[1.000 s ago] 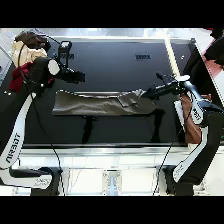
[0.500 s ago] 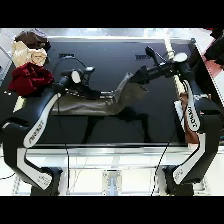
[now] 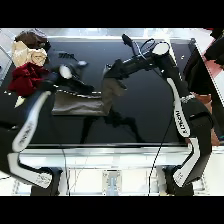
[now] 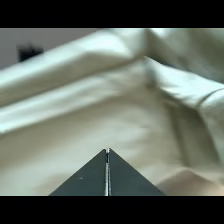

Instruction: Fold the shirts.

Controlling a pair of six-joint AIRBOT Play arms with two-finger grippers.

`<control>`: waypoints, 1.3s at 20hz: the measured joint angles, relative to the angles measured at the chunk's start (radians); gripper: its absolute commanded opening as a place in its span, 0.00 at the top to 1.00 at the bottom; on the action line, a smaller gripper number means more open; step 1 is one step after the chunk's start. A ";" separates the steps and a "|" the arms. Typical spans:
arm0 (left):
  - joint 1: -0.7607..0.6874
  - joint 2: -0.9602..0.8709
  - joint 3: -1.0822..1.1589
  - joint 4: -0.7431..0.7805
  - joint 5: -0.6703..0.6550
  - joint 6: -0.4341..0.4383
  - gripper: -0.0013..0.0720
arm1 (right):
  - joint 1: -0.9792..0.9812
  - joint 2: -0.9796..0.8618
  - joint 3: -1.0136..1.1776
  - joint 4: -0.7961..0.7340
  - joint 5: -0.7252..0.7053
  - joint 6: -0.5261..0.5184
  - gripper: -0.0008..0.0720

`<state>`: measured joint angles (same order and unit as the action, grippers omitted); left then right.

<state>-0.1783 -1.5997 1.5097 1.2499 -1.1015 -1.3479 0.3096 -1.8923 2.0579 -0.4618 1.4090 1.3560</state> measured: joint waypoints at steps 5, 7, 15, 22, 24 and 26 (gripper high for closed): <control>0.253 0.223 0.000 0.007 -0.012 0.015 0.97 | 0.191 -0.031 -0.017 -0.039 -0.296 0.018 0.86; 0.318 0.282 0.000 0.004 -0.018 0.018 0.97 | 0.285 -0.056 -0.019 -0.039 -0.459 0.019 0.18; 0.397 0.361 0.000 0.004 -0.043 0.043 0.97 | 0.344 -0.031 0.008 -0.132 -0.652 0.018 0.19; 0.402 0.364 0.000 0.003 -0.045 0.047 0.97 | 0.048 -0.019 -0.080 -0.474 -0.301 0.252 0.19; 0.402 0.358 0.000 0.001 -0.045 0.047 0.97 | 0.005 -0.063 -0.127 -0.486 -0.220 0.280 0.19; 0.402 0.351 -0.001 -0.001 -0.047 0.047 0.97 | -0.011 -0.121 -0.151 -0.447 -0.169 0.277 0.24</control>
<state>0.2241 -1.2491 1.5089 1.2488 -1.1484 -1.3010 0.2985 -2.0129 1.9064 -0.9085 1.2400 1.6325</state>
